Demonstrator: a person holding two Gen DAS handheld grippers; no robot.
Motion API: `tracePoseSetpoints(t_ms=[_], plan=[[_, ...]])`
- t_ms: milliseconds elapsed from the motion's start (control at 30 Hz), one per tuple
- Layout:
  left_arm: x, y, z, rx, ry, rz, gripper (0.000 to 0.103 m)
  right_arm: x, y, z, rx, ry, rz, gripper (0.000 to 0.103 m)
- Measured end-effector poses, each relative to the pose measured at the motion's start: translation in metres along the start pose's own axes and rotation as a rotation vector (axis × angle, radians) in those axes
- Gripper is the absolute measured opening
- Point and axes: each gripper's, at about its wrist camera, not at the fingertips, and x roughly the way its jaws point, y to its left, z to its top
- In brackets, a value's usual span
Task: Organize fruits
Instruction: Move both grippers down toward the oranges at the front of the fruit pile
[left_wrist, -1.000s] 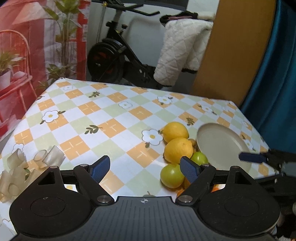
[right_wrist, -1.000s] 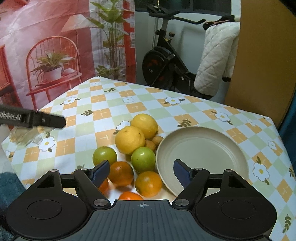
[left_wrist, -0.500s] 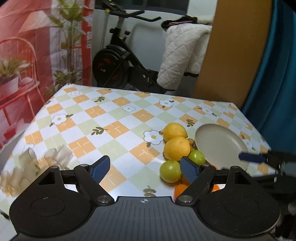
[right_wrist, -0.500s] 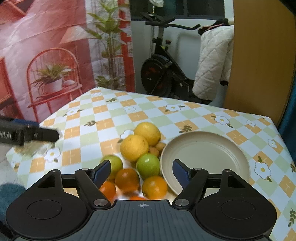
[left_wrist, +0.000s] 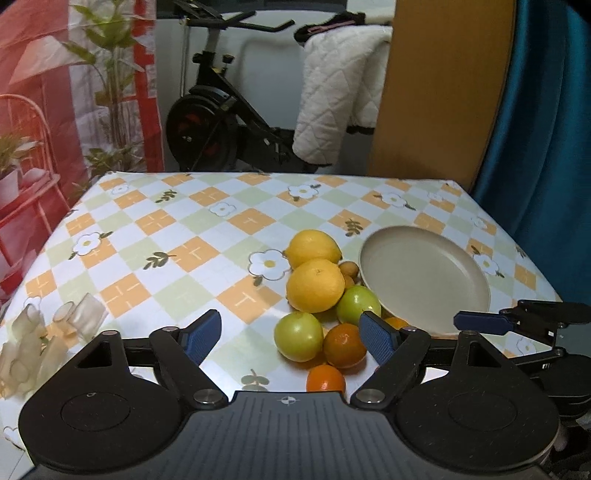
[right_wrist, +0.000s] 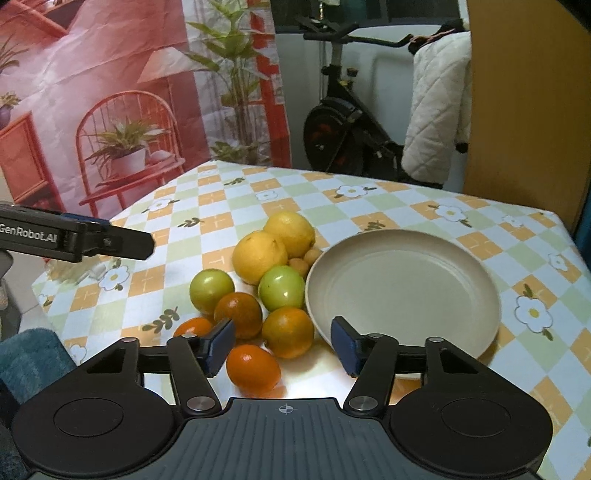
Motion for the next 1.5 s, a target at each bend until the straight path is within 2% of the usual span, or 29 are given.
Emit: tracePoseSetpoints(t_ms=[367, 567, 733, 1033, 1300, 1500], plan=[[0.009, 0.005, -0.014, -0.011, 0.027, -0.106, 0.055, 0.005, -0.001, -0.007, 0.026, 0.037, -0.004, 0.038], [0.009, 0.023, -0.023, -0.069, 0.042, -0.135, 0.055, 0.012, 0.013, -0.007, 0.040, 0.051, 0.010, 0.038], [0.015, 0.024, -0.024, -0.086, 0.045, -0.189, 0.055, 0.016, 0.018, -0.007, 0.032, 0.080, 0.004, 0.038], [0.036, 0.000, -0.030, -0.015, 0.089, -0.260, 0.055, 0.026, 0.023, -0.014, 0.001, 0.133, 0.005, 0.041], [0.046, 0.009, -0.035, -0.051, 0.126, -0.244, 0.055, 0.033, 0.019, -0.016, 0.010, 0.144, 0.012, 0.041], [0.058, 0.007, -0.036, -0.040, 0.156, -0.232, 0.055, 0.037, 0.018, -0.016, 0.010, 0.149, 0.015, 0.041]])
